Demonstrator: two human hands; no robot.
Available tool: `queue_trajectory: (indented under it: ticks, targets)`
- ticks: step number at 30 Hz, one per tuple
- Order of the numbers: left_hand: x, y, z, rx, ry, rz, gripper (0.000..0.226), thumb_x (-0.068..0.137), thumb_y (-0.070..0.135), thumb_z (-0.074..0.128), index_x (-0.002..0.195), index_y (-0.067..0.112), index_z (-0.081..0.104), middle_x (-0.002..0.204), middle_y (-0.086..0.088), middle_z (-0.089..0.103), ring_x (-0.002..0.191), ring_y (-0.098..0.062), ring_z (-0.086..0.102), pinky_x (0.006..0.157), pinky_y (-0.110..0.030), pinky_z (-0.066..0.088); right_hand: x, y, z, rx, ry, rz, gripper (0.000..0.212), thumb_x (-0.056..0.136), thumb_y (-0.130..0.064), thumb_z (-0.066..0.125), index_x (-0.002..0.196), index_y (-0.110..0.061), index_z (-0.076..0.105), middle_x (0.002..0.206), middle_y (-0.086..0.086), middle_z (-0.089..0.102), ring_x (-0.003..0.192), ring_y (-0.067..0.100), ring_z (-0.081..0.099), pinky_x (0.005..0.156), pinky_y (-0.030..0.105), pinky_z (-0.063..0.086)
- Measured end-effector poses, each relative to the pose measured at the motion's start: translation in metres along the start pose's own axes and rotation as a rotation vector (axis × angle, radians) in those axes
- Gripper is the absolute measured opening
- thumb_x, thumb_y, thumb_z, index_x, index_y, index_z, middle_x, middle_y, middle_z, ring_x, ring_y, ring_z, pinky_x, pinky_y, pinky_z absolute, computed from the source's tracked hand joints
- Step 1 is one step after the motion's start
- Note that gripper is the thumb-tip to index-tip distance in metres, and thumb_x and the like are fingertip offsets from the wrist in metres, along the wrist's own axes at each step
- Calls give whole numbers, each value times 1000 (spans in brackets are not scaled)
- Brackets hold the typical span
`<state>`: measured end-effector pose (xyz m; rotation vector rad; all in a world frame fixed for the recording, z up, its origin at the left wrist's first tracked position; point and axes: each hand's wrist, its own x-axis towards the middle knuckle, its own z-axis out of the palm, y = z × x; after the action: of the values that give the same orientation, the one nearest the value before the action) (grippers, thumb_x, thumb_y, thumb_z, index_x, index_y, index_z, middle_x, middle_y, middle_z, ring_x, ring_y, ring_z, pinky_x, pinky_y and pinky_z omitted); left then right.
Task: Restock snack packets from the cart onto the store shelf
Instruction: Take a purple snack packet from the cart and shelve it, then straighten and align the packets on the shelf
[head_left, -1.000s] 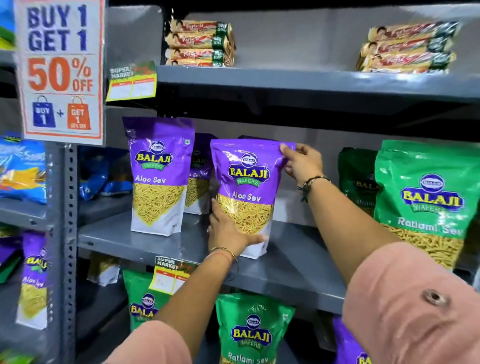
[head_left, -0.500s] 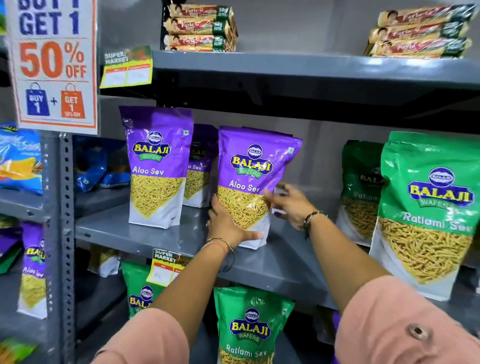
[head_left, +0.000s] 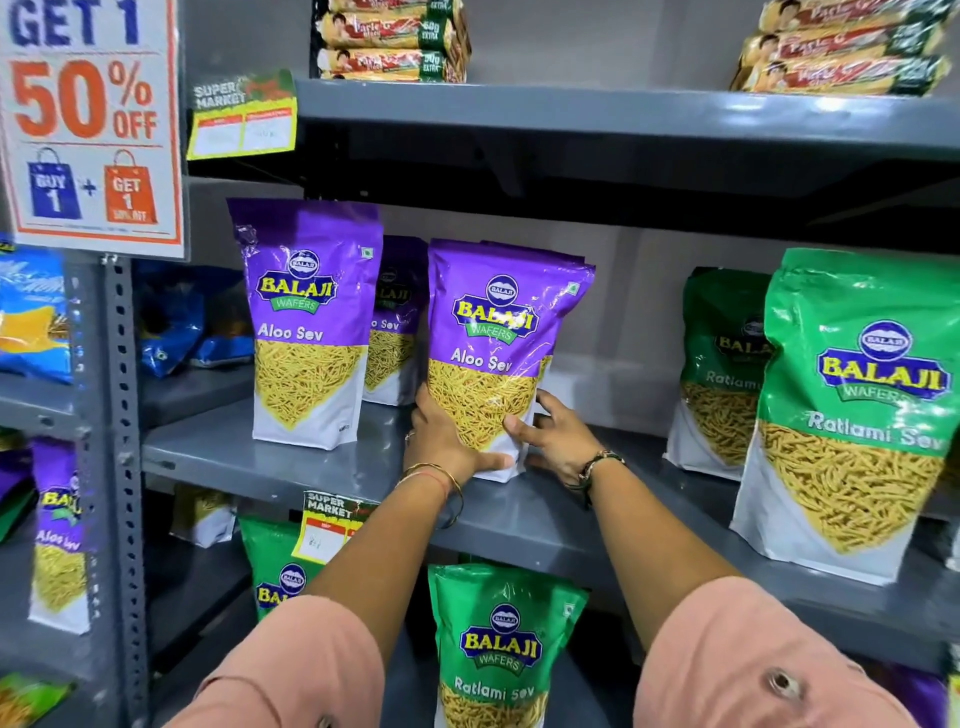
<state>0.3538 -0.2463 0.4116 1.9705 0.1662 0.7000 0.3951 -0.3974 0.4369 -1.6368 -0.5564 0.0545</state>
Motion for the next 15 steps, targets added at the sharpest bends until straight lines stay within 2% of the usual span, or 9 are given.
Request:
queue_trajectory:
  ticks: [2,4,6,8,11,13,15]
  targets:
    - [-1,-1,1,25,-4,-15,148,24,57,84,142,19,2,150,-17,29,136,-32,34,116,-48,26,-1,2,1,-63,35,-15,39,82,-18,70,116,-27,53,131,18,59,118,32,58,103,51,46]
    - [-9,7,6,49,121,24,141,42,70,72,145,9,-2,155,-19,17,144,-32,16,119,-50,9,-11,-1,-1,-141,136,-67,53,84,-25,68,132,-20,46,138,15,53,124,25,53,107,42,43]
    - [-20,25,12,12,314,144,115,63,76,49,146,9,6,157,-17,14,146,-31,8,118,-51,5,-31,-13,-8,-220,262,-202,51,89,-26,62,136,-17,44,139,9,52,127,17,50,107,32,41]
    - [-33,49,26,-46,381,281,90,78,65,40,145,12,14,157,-13,16,147,-29,6,120,-48,7,-56,-30,-23,-339,363,-367,44,93,-27,56,135,-18,47,137,5,55,126,13,50,107,30,39]
    - [-57,89,63,-152,296,417,77,83,57,39,144,14,20,155,-12,23,146,-28,9,121,-41,8,-93,-51,-61,-609,507,-605,43,95,-30,51,136,-19,46,137,3,55,127,16,48,109,31,36]
    - [-79,116,93,-170,189,444,78,82,55,45,145,17,18,155,-11,24,146,-30,5,121,-44,7,-116,-59,-98,-800,662,-722,46,94,-30,52,138,-19,43,141,4,49,131,19,42,112,30,30]
    - [-99,133,124,-135,86,465,85,79,55,52,146,22,11,157,-7,21,147,-32,1,120,-51,8,-139,-60,-137,-919,861,-749,53,91,-33,55,141,-20,39,147,8,39,137,23,34,116,34,23]
